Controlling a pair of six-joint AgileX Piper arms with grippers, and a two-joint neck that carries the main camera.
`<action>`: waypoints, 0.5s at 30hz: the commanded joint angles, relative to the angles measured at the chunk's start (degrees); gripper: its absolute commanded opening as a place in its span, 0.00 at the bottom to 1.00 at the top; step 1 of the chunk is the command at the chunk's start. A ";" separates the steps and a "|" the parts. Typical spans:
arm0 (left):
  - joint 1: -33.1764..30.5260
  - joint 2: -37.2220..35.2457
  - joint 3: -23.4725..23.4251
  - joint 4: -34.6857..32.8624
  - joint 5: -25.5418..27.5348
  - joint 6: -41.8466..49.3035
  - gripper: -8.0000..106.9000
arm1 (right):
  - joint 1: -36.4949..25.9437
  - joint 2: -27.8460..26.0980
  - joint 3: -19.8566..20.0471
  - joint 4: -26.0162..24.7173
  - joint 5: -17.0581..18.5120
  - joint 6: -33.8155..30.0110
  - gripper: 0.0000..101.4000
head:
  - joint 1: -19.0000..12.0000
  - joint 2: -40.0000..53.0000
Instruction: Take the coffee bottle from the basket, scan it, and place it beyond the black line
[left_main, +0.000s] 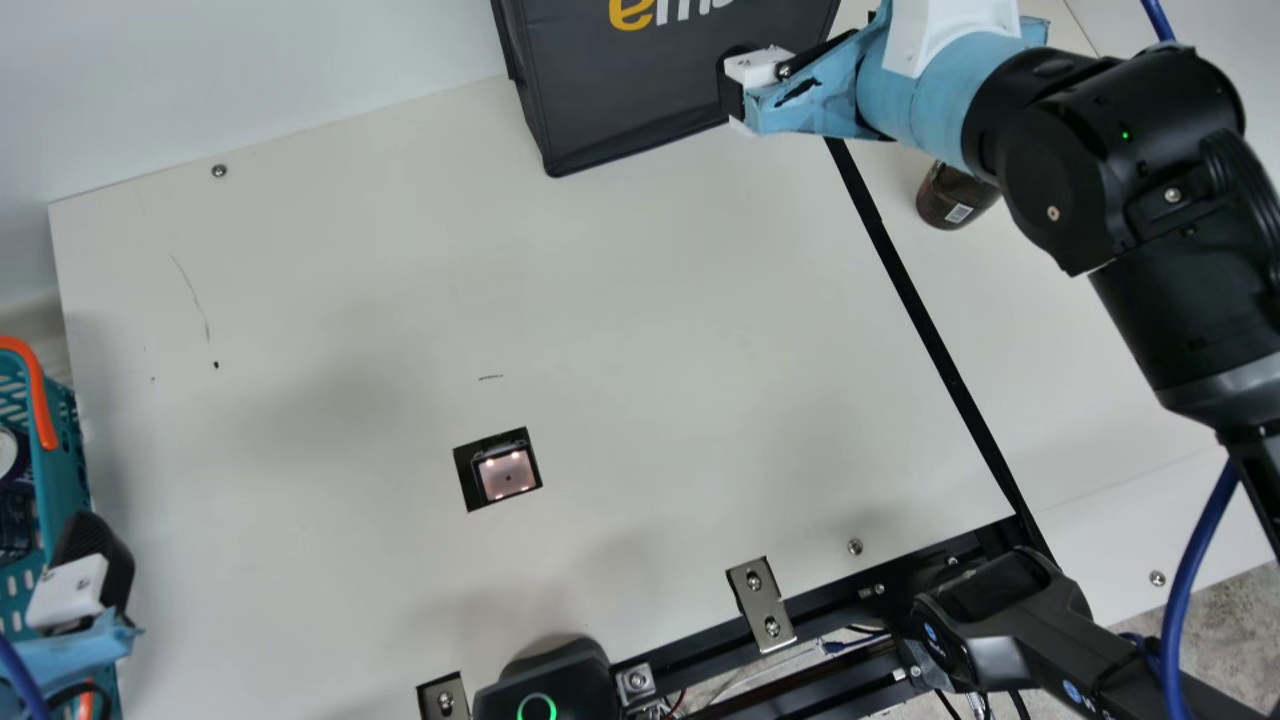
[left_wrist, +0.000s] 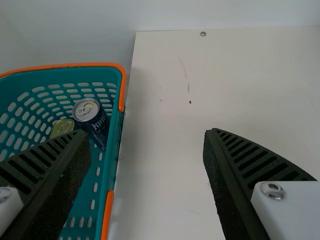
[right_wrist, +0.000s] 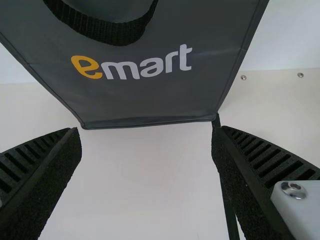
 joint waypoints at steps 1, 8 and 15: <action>0.00 0.00 0.00 0.00 0.00 0.00 0.85 | -0.16 -0.13 -0.19 0.14 0.05 -0.30 0.90 | -1.48 -0.05; 0.00 0.00 0.00 0.00 0.00 0.00 0.85 | -0.59 -0.35 -0.57 0.39 0.31 -0.70 0.90 | -1.48 -0.05; 0.00 0.00 0.00 0.00 0.00 0.00 0.85 | -0.70 -0.59 -0.55 0.31 0.39 -0.71 0.90 | -1.48 -0.05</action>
